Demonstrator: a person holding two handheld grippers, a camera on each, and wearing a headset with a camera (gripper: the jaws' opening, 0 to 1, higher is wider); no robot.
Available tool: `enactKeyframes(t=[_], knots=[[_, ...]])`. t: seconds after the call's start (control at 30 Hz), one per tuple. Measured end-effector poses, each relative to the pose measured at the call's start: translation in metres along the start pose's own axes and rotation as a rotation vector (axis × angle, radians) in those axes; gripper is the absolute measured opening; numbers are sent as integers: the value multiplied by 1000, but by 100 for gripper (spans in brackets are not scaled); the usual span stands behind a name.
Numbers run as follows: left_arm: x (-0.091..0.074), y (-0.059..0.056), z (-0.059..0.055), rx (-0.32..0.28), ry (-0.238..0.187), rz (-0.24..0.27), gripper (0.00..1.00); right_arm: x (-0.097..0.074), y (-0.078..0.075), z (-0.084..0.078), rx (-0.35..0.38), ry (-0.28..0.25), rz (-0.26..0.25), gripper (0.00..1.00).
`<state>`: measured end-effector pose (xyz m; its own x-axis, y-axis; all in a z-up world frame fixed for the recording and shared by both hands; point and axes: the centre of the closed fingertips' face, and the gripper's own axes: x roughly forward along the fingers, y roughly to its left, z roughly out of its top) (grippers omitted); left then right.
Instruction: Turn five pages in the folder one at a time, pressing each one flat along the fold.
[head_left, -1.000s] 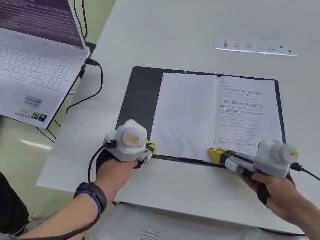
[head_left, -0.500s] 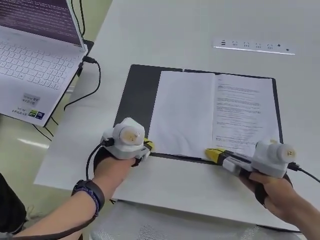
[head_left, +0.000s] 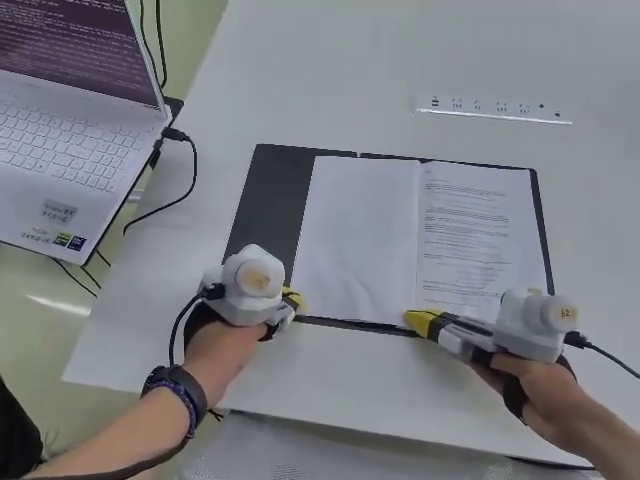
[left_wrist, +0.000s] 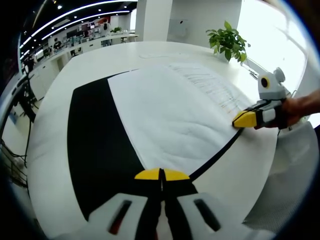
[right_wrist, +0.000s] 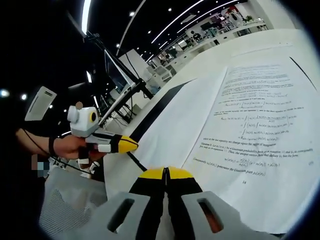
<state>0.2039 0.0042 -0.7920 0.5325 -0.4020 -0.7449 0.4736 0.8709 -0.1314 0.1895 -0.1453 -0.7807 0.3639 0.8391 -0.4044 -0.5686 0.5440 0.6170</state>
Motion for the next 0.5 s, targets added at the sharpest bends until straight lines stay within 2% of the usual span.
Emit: enactKeyframes(t=[0.1, 0.17, 0.3, 0.4, 0.5], knots=[[0, 0, 0, -14, 1, -7, 0, -3, 4, -2, 1, 14, 4, 0], [-1, -6, 1, -73, 4, -48, 3, -6, 8, -1, -4, 15, 6, 0], [-5, -7, 1, -57, 5, -45, 11, -14, 9, 8, 1, -8, 1, 6], [-11, -10, 7, -66, -16, -58, 15, -22, 7, 16, -12, -16, -19, 11], [-13, -15, 8, -35, -9, -78, 21, -31, 3, 23, -7, -41, -40, 15]])
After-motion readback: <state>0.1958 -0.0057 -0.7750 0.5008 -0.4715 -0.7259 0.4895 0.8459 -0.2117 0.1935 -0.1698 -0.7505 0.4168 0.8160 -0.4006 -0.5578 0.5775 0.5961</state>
